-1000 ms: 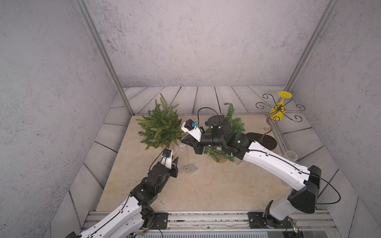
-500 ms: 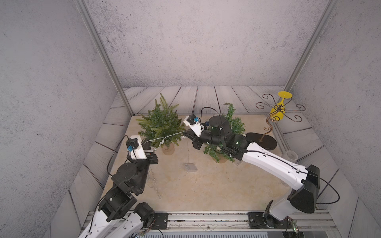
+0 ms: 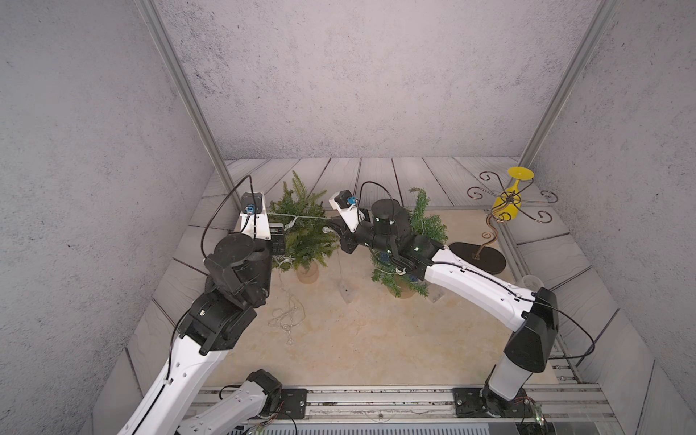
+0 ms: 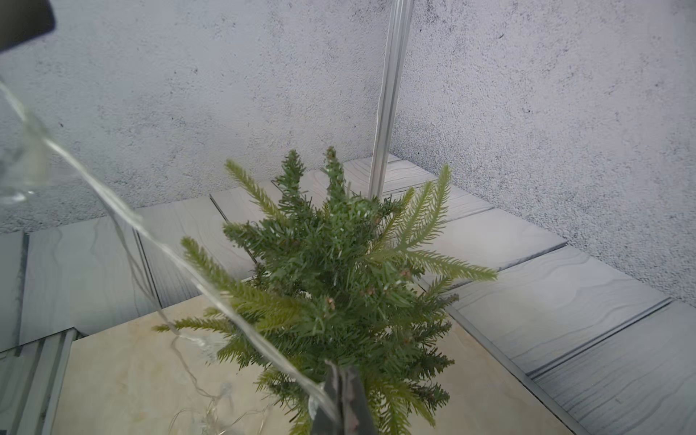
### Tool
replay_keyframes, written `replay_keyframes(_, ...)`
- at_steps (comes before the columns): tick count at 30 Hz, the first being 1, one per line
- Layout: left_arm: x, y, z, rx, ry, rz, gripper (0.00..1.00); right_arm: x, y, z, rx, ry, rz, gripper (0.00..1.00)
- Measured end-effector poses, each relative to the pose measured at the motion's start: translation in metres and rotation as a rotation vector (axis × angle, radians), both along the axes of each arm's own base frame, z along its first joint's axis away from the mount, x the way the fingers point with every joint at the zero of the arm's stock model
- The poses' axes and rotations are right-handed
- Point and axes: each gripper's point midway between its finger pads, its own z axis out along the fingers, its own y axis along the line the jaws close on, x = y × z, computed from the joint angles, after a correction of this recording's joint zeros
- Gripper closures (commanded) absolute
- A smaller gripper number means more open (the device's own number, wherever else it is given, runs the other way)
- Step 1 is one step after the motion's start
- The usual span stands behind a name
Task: Wrap string light around the christmas tree
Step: Wrap the light string around the Christmas tree.
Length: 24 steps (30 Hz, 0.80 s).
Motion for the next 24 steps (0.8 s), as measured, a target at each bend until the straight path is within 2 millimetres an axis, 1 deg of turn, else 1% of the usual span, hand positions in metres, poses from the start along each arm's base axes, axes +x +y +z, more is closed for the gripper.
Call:
replay_keyframes(2,0.009,-0.002,0.000,0.015,0.013,0.008,1.00,0.012,0.003,0.000,-0.001,0.003,-0.013,0.99)
replay_keyframes(4,0.016,-0.004,-0.001,0.030,0.026,0.008,1.00,0.025,0.005,0.002,0.000,0.005,-0.029,0.95)
replay_keyframes(5,0.019,-0.007,-0.001,0.040,0.033,0.005,1.00,0.032,0.005,0.000,-0.002,0.009,-0.039,0.90)
replay_keyframes(6,0.021,-0.008,0.000,0.045,0.036,0.001,1.00,0.037,0.005,-0.001,-0.004,0.015,-0.048,0.81)
replay_keyframes(8,0.024,-0.010,0.003,0.052,0.035,-0.005,1.00,0.044,0.004,-0.007,-0.015,0.031,-0.063,0.69)
replay_keyframes(10,0.027,-0.011,0.006,0.060,0.035,-0.010,1.00,0.047,0.002,-0.012,-0.031,0.040,-0.069,0.65)
replay_keyframes(12,0.032,-0.012,0.012,0.070,0.037,-0.010,1.00,0.047,0.001,-0.014,-0.042,0.046,-0.068,0.62)
replay_keyframes(14,0.038,-0.013,0.019,0.076,0.041,-0.004,1.00,0.045,0.001,-0.013,-0.046,0.051,-0.059,0.56)
replay_keyframes(16,0.044,-0.015,0.024,0.082,0.045,-0.004,1.00,0.042,0.002,-0.010,-0.046,0.058,-0.044,0.46)
replay_keyframes(18,0.048,-0.018,0.022,0.094,0.056,-0.011,1.00,0.038,0.004,-0.006,-0.039,0.068,-0.025,0.35)
replay_keyframes(19,0.049,-0.019,0.020,0.098,0.063,-0.013,1.00,0.037,0.004,-0.005,-0.041,0.068,-0.016,0.31)
replay_keyframes(21,0.052,-0.020,0.016,0.109,0.080,-0.019,1.00,0.033,0.005,-0.007,-0.046,0.079,0.001,0.27)
replay_keyframes(24,0.057,-0.021,0.016,0.115,0.092,-0.023,1.00,0.028,0.006,-0.011,-0.059,0.098,0.025,0.24)
